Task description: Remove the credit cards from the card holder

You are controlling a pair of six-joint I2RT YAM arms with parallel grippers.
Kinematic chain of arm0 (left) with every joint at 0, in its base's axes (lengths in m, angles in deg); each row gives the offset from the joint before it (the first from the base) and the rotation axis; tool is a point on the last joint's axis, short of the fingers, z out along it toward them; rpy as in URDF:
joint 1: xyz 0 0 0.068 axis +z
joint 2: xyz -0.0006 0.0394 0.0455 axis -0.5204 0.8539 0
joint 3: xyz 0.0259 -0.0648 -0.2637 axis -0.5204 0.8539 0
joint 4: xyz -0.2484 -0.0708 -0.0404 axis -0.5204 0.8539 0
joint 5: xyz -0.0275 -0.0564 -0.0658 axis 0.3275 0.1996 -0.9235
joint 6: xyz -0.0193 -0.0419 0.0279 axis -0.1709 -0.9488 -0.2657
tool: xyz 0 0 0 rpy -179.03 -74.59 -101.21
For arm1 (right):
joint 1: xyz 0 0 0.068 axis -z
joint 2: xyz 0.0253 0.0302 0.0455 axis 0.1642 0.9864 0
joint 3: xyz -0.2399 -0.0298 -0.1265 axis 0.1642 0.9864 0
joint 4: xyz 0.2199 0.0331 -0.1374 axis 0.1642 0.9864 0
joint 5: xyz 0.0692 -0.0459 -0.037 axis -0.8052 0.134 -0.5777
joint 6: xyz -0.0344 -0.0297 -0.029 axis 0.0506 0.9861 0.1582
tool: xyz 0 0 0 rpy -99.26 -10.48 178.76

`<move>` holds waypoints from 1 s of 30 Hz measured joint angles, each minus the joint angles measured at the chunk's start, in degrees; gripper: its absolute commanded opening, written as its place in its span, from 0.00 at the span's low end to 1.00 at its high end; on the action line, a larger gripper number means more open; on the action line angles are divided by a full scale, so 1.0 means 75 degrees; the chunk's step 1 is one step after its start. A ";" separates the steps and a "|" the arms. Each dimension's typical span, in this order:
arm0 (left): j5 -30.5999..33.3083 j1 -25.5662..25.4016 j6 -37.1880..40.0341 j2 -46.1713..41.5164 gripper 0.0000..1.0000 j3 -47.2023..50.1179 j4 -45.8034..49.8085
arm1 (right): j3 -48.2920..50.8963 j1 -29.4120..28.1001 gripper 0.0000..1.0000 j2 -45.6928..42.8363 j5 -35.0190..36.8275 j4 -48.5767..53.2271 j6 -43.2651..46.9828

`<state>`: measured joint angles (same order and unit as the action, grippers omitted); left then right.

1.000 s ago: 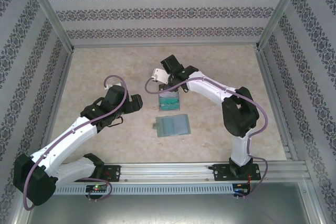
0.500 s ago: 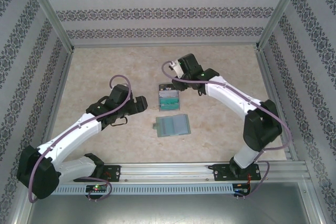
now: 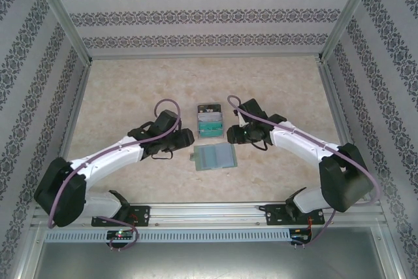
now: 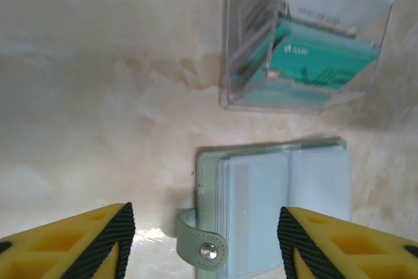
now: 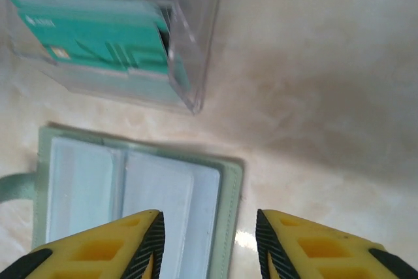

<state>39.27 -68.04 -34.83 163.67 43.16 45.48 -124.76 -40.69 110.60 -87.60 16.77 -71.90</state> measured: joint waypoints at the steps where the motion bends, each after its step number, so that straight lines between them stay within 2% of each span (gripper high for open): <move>1: -0.0032 -0.0122 -0.0032 0.0198 0.56 -0.0055 -0.0015 | 0.0157 0.0000 0.44 0.0003 -0.0102 -0.0102 -0.0175; 8: -0.0286 -0.0653 -0.0125 0.1139 0.46 -0.0533 -0.0157 | 0.0729 -0.0149 0.45 0.0169 -0.0504 -0.0682 -0.0979; 17: -0.0758 -0.0723 -0.0012 0.1632 0.35 -0.0799 -0.0163 | 0.1067 -0.0411 0.42 0.0525 -0.0446 -0.0950 -0.1311; 22: -0.1075 -0.0810 0.0102 0.1988 0.33 -0.1067 -0.0117 | 0.1067 -0.0664 0.37 0.0612 -0.0291 -0.0944 -0.1451; 26: -0.1195 -0.0825 0.0160 0.2387 0.29 -0.1285 0.0096 | 0.1090 -0.0775 0.36 0.0705 -0.0207 -0.1032 -0.1620; 30: -0.1183 -0.0857 0.0178 0.2553 0.30 -0.1346 0.0440 | 0.1093 -0.0857 0.36 0.0705 -0.0087 -0.1043 -0.1737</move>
<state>30.39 -74.47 -33.50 182.82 33.07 48.78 -116.57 -47.12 115.89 -88.26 8.95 -84.92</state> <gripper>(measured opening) 0.296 0.358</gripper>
